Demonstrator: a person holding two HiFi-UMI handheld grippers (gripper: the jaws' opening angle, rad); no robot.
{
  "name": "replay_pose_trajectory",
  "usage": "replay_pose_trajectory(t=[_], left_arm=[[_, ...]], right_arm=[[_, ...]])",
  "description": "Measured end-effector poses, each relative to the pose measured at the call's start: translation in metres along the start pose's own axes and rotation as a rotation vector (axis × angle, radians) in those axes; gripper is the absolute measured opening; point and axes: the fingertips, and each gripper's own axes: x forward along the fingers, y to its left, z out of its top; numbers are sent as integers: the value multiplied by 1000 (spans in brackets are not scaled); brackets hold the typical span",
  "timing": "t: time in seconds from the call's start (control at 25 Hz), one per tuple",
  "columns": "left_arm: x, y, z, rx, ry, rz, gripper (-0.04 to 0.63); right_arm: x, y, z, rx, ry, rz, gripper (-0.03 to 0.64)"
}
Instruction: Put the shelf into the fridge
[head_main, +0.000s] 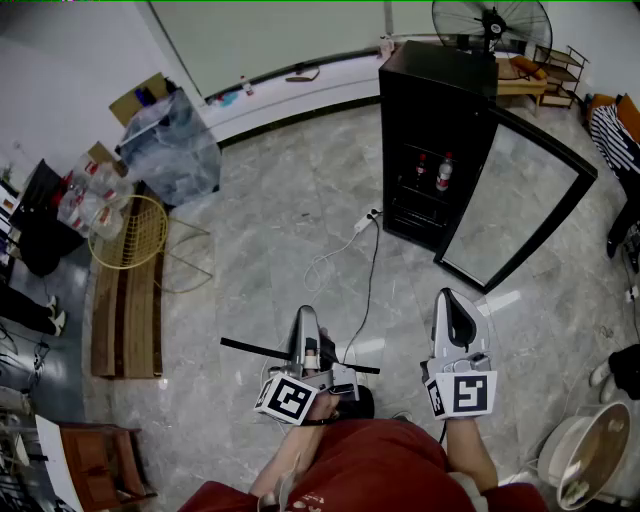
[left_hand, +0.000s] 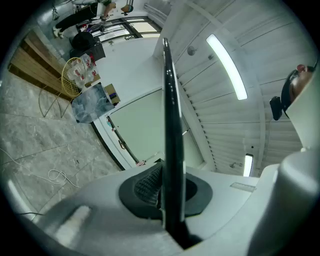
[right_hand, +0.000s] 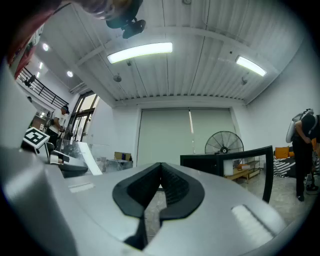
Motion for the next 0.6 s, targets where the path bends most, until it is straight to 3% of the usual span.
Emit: replay_pose_trajectory(t=[0.6], left_arm=[[28,27,17,-33,3,16,15]], right_arm=[[44,15,-9,-7,19,18,0]])
